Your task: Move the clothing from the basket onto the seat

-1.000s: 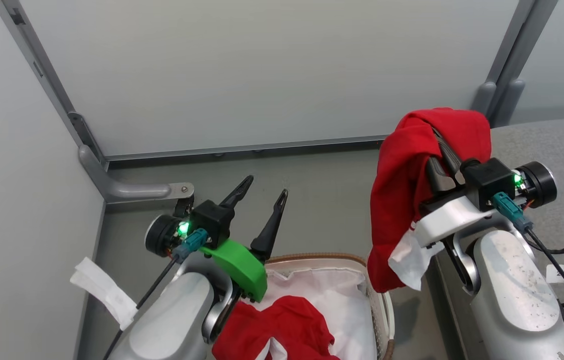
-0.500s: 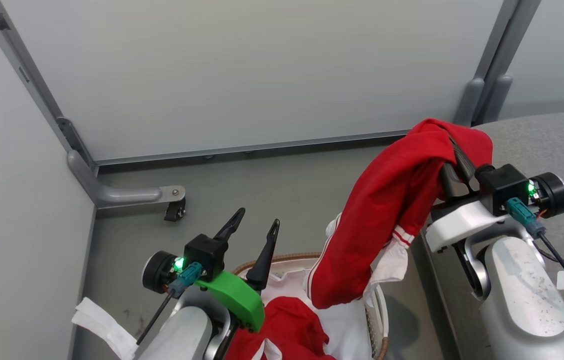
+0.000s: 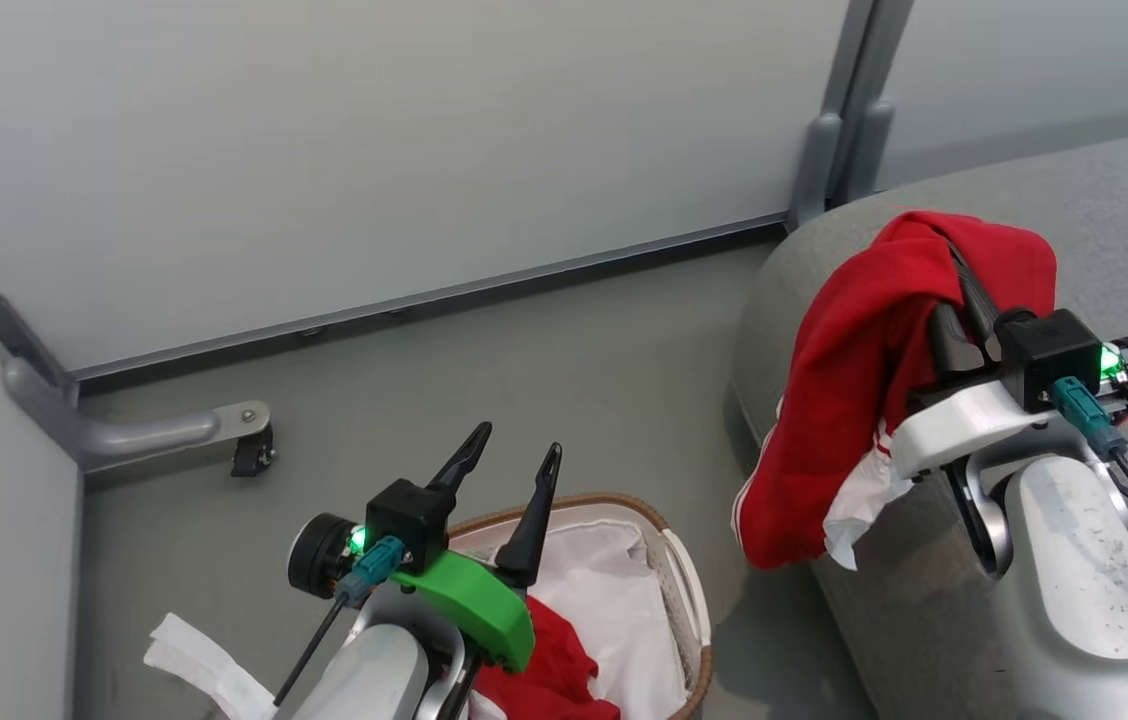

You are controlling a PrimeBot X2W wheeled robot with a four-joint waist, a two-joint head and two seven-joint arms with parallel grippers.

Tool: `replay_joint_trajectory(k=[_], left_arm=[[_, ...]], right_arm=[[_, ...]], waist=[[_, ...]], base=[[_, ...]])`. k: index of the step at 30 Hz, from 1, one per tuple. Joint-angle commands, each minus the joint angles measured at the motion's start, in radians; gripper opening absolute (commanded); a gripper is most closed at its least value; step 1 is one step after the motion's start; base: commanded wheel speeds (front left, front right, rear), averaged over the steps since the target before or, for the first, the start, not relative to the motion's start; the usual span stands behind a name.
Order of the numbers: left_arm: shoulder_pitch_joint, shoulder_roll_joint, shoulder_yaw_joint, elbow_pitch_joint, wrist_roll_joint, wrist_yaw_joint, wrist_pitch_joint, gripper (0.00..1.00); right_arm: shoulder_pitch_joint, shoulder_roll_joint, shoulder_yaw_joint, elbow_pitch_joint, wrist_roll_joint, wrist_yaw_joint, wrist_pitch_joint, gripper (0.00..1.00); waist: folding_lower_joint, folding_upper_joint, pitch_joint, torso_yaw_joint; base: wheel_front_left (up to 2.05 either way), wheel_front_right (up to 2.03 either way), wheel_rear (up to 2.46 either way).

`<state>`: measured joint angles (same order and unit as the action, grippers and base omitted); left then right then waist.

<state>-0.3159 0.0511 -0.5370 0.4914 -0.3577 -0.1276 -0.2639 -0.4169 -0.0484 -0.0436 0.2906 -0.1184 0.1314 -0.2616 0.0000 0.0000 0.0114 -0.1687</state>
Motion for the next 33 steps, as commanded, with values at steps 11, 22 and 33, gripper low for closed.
replay_joint_trajectory(k=[11, 22, 33], left_arm=[[-0.036, 0.002, -0.045, -0.015, 0.008, -0.004, -0.001, 1.00], [-0.079, 0.002, -0.078, -0.024, 0.033, -0.004, -0.001, 1.00], [-0.150, 0.035, -0.101, -0.036, 0.069, -0.004, -0.001, 1.00]], right_arm=[[-0.028, -0.003, -0.046, -0.023, -0.013, -0.001, -0.005, 0.00], [-0.100, -0.003, -0.094, -0.015, -0.042, -0.001, -0.005, 0.00], [-0.422, -0.169, -0.196, 0.053, -0.089, -0.001, -0.005, 0.00]], waist=[[0.0000, 0.0000, 0.099, -0.200], [0.0000, 0.0000, 0.173, -0.202], [0.0000, 0.0000, 0.346, -0.118]], base=[[0.00, 0.00, 0.00], [0.00, 0.00, 0.00], [0.00, 0.00, 0.00]])
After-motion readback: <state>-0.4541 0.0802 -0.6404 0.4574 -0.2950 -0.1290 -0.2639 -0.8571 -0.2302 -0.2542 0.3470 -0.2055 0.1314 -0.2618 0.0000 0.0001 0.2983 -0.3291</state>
